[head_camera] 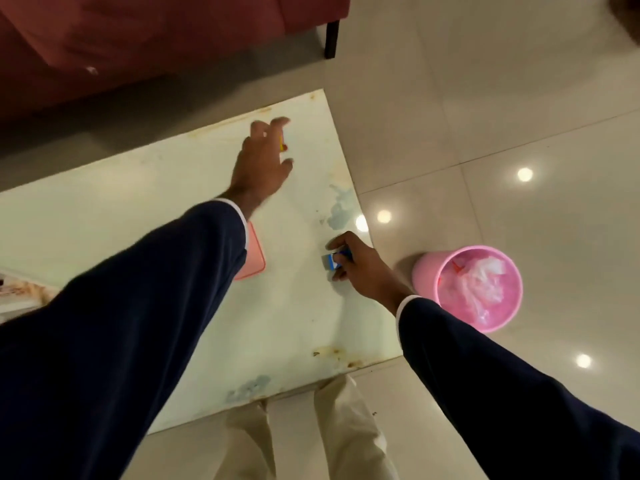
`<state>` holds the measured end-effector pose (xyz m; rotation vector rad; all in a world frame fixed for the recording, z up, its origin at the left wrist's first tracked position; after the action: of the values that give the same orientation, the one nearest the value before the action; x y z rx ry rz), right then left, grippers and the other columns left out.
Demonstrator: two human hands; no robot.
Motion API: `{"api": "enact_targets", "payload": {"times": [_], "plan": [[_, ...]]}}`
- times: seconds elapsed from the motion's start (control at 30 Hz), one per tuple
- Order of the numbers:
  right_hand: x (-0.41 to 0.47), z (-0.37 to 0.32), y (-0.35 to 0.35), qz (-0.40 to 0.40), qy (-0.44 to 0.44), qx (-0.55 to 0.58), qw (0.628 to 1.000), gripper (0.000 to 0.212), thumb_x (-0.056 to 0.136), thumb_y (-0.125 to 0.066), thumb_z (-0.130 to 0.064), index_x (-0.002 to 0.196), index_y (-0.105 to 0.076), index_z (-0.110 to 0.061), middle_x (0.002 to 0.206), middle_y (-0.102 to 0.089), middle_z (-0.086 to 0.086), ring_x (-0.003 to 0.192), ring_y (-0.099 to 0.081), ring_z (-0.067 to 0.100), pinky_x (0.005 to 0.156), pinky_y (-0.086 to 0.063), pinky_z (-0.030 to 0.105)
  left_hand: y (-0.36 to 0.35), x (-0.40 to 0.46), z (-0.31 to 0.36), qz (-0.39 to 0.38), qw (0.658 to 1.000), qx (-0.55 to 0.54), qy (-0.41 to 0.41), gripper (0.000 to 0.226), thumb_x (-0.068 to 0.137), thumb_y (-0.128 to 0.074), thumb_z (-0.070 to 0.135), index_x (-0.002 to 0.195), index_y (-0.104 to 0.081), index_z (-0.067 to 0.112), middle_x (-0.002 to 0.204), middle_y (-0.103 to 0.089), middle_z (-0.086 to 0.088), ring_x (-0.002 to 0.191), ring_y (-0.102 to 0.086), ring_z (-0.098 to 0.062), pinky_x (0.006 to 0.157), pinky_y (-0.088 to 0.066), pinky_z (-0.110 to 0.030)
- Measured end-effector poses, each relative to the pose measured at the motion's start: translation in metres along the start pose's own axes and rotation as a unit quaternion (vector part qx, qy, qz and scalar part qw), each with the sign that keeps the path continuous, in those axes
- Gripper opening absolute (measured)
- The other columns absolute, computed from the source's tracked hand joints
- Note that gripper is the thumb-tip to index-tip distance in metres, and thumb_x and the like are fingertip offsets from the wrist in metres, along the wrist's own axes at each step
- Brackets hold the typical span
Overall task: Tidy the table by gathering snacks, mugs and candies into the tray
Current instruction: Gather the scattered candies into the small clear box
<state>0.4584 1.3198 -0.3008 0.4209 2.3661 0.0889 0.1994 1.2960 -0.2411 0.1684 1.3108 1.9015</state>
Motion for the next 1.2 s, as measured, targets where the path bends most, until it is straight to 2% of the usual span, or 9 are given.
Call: {"api": "enact_targets", "payload": {"times": [0.2,0.4,0.47,0.57,0.7,0.87,0.97,1.07,1.2], "plan": [[0.005,0.007,0.002,-0.034,0.004,0.054,0.998,0.013,0.099,-0.053,-0.013,0.102,-0.060,-0.024,0.101,-0.066,0.003,0.074,-0.077,0.020,0.078,-0.063,0.037,-0.015,0.039,-0.008,0.022,0.999,0.019,0.023,0.016,0.096,-0.067,0.019,0.109,-0.057,0.014,0.123,-0.048,-0.011,0.099,-0.061,-0.030,0.087,-0.050,-0.033],[0.006,0.005,0.002,-0.019,-0.022,0.052,0.998,0.010,0.094,-0.064,-0.011,0.093,-0.063,-0.021,0.091,-0.072,0.004,0.070,-0.077,0.019,0.070,-0.063,0.032,-0.011,-0.010,-0.015,0.011,0.993,-0.108,0.045,0.023,0.075,-0.087,0.020,0.091,-0.072,0.013,0.098,-0.069,-0.005,0.084,-0.057,-0.010,0.065,-0.037,-0.002],[0.006,0.002,0.004,-0.009,-0.039,0.049,0.998,0.009,0.090,-0.070,-0.009,0.089,-0.065,-0.017,0.084,-0.073,0.004,0.068,-0.077,0.020,0.063,-0.060,0.027,-0.004,-0.047,-0.025,0.038,0.979,-0.185,0.074,0.023,0.068,-0.091,0.019,0.082,-0.074,0.012,0.086,-0.073,-0.003,0.076,-0.062,-0.007,0.066,-0.041,-0.003],[0.003,-0.003,0.007,0.016,-0.068,0.062,0.996,0.013,0.082,-0.081,-0.011,0.082,-0.069,-0.014,0.075,-0.076,0.002,0.064,-0.076,0.017,0.056,-0.055,0.019,-0.002,-0.110,-0.052,0.065,0.930,-0.325,0.158,0.018,0.070,-0.089,0.015,0.077,-0.073,0.018,0.068,-0.074,0.006,0.064,-0.070,-0.008,0.057,-0.056,-0.024],[-0.005,-0.019,-0.016,0.011,-0.078,0.082,0.993,0.011,0.081,-0.082,-0.006,0.082,-0.073,-0.013,0.074,-0.075,0.002,0.061,-0.071,0.012,0.059,-0.055,0.021,0.014,-0.188,-0.092,0.106,0.884,-0.411,0.197,0.015,0.081,-0.077,0.005,0.085,-0.074,0.019,0.075,-0.078,0.001,0.074,-0.077,-0.025,0.060,-0.061,-0.037],[-0.017,-0.052,-0.076,-0.019,-0.057,0.134,0.989,0.013,0.089,-0.068,0.005,0.102,-0.071,0.003,0.098,-0.070,0.016,0.079,-0.074,0.025,0.080,-0.063,0.034,0.036,-0.271,-0.158,0.182,0.850,-0.422,0.257,0.013,0.081,-0.075,0.009,0.087,-0.072,0.021,0.089,-0.079,0.000,0.083,-0.078,-0.022,0.065,-0.061,-0.031],[-0.021,-0.074,-0.112,-0.005,-0.046,0.120,0.992,0.019,0.089,-0.072,-0.002,0.108,-0.070,0.002,0.090,-0.072,0.004,0.074,-0.072,0.018,0.073,-0.062,0.028,0.043,-0.308,-0.197,0.228,0.855,-0.357,0.299,0.016,0.083,-0.077,0.011,0.084,-0.069,0.024,0.087,-0.077,0.004,0.079,-0.075,-0.012,0.068,-0.057,-0.027],[-0.026,-0.096,-0.148,0.023,-0.028,0.085,0.996,0.018,0.085,-0.078,-0.010,0.101,-0.071,-0.008,0.082,-0.071,-0.006,0.072,-0.065,0.009,0.061,-0.055,0.020,0.045,-0.324,-0.222,0.238,0.866,-0.312,0.310,0.009,0.083,-0.079,0.010,0.087,-0.072,0.012,0.085,-0.074,0.010,0.075,-0.067,0.009,0.069,-0.048,-0.008],[-0.031,-0.119,-0.194,0.021,-0.003,0.091,0.996,0.016,0.085,-0.079,-0.011,0.097,-0.068,-0.010,0.082,-0.072,-0.004,0.072,-0.065,0.009,0.062,-0.056,0.021,0.043,-0.326,-0.243,0.216,0.857,-0.341,0.320,0.009,0.083,-0.078,0.002,0.086,-0.069,0.003,0.083,-0.074,-0.001,0.074,-0.068,0.005,0.068,-0.047,-0.007]]}}
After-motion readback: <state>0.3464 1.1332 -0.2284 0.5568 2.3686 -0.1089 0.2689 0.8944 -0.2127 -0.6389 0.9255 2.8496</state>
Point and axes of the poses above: each hand's wrist, its own x-axis towards the middle knuckle, its own y-axis out of the back of the hand, z = x × y, the point moved 8 cm from there along x, towards the middle knuckle
